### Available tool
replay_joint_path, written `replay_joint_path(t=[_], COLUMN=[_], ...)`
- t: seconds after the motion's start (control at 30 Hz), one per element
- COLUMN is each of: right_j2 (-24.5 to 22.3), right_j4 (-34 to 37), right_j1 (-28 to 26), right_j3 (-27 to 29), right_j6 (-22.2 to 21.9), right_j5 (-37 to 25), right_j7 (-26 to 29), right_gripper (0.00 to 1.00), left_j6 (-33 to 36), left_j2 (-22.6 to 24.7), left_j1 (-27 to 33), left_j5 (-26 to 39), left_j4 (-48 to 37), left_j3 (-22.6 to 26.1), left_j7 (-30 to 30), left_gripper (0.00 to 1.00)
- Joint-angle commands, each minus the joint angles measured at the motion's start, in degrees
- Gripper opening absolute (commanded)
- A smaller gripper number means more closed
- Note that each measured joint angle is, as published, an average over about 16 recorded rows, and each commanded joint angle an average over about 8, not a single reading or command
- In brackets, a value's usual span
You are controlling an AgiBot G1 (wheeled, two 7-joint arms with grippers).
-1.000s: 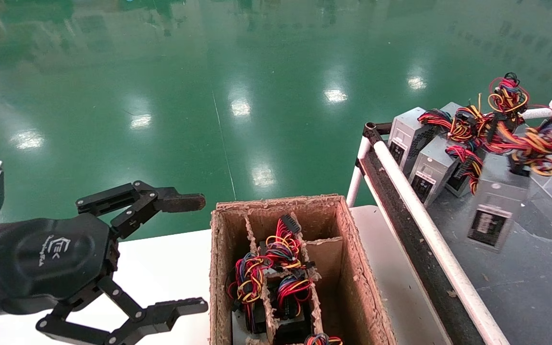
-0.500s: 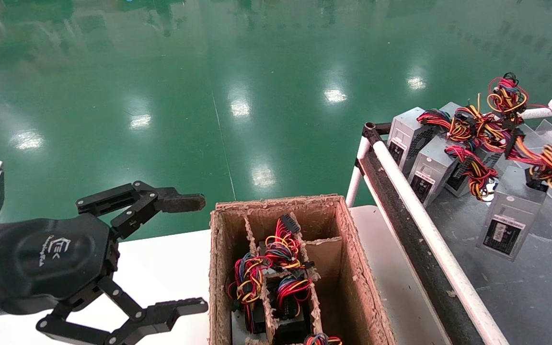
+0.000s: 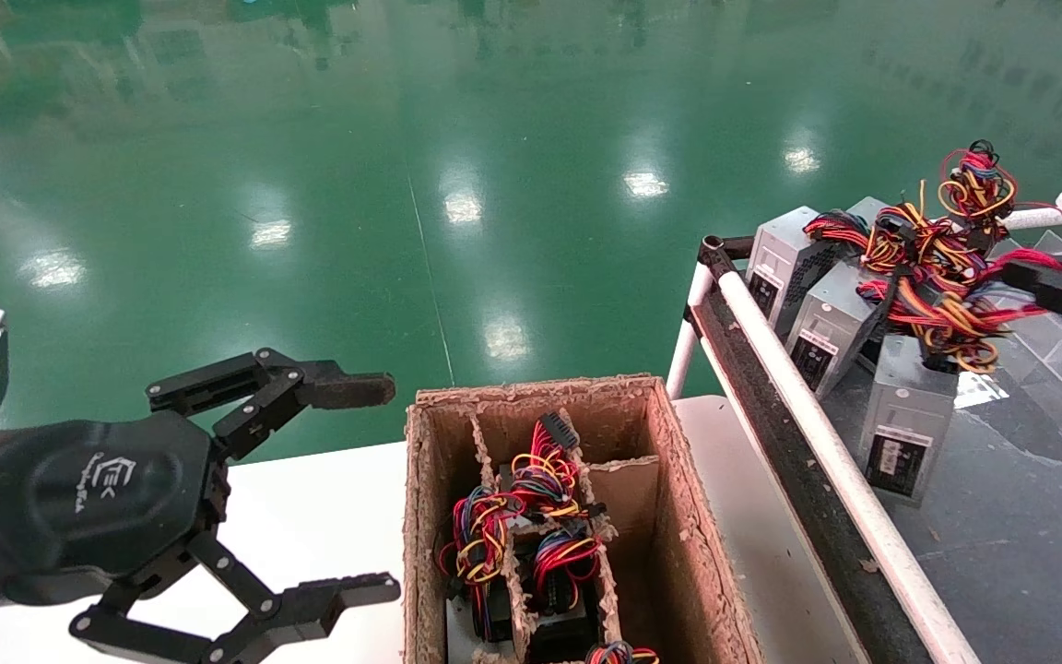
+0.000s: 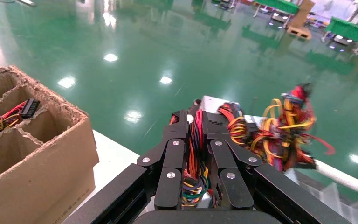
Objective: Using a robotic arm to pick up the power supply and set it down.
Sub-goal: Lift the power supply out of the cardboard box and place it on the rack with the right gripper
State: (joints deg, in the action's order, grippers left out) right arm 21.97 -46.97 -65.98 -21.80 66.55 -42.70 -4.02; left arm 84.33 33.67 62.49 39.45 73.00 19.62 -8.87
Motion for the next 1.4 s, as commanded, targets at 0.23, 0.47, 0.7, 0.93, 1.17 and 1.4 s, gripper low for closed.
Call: replay_joint_path(t=[0.23,0.47,0.7,0.93,1.17,1.4], right_j2=[4.8,7.2,7.4,6.0,5.4,5.4], right_j4=[4.4,9.7,13.8,16.3,17.8,18.7], right_j1=[-6.8,-9.8,-10.0,-9.1,-8.6,-9.2], right_j3=[-2.3,-2.8,-3.4,-3.3,-3.2,-3.3], right_j6=[0.7,2.5,5.5,7.7,8.6,9.1], right_j5=[-4.7,-5.7,-6.3,-6.0,-5.6,-5.7], right_j7=[0.0,-1.9,-3.7,-4.8,-4.6,-4.4], right_gripper=[0.0,0.0,0.0,0.02,0.85,1.0], left_j6=[0.0,0.0,0.0,0.0,0.0,0.0], left_j2=[0.0,0.0,0.0,0.0,0.0,0.0], left_j1=[0.0,0.0,0.0,0.0,0.0,0.0], left_j5=[0.0,0.0,0.0,0.0,0.0,0.0], left_j4=[0.0,0.0,0.0,0.0,0.0,0.0], left_j3=[0.0,0.0,0.0,0.0,0.0,0.0], left_j7=[0.0,0.0,0.0,0.0,0.0,0.0], left_gripper=[1.0,1.0,1.0,1.0,1.0,1.0])
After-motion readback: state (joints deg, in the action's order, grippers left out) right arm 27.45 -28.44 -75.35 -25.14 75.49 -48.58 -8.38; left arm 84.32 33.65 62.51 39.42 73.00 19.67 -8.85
